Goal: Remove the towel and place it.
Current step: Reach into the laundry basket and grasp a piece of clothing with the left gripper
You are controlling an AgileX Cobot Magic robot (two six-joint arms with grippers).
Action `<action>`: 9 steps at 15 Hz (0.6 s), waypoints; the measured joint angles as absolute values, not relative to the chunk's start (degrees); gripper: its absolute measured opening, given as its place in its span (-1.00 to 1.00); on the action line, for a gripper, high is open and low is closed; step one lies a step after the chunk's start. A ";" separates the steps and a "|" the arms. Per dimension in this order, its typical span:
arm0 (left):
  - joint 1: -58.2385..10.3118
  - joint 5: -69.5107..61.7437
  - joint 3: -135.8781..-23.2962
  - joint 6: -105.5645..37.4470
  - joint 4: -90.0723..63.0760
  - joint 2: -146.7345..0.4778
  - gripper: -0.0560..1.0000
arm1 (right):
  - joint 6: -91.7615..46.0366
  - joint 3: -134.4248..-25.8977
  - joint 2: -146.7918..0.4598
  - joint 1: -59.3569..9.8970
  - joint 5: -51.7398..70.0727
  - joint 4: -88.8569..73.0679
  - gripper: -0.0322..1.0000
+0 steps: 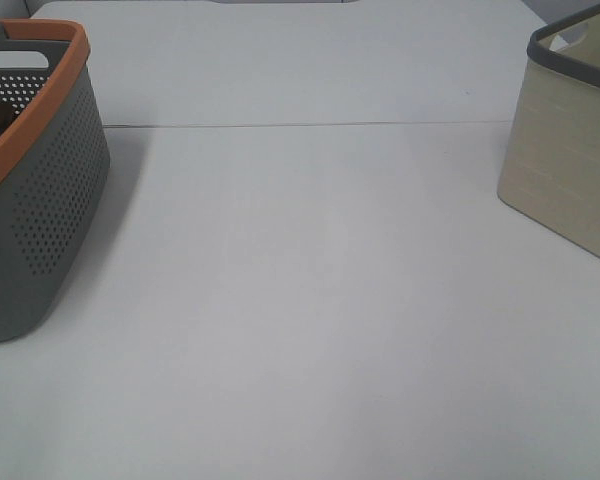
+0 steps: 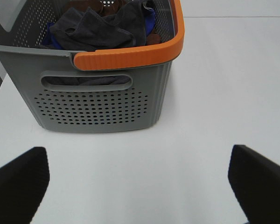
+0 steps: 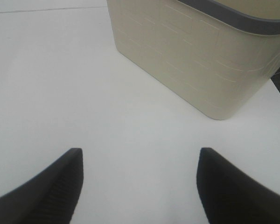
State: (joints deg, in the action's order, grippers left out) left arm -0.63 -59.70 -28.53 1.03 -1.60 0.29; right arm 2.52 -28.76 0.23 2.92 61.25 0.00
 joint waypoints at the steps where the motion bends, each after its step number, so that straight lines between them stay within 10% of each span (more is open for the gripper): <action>1: -0.63 -59.70 -28.53 1.03 -1.60 0.29 0.97 | 2.52 -28.76 0.23 2.92 61.25 0.00 0.25; 9: 2.01 -59.70 -28.53 1.03 -1.60 0.29 0.97 | 2.52 -28.76 0.23 2.92 61.25 0.00 0.25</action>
State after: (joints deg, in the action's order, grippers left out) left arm 2.01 -59.70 -28.53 1.03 -1.60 0.29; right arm 2.52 -28.76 0.23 2.92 61.25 0.00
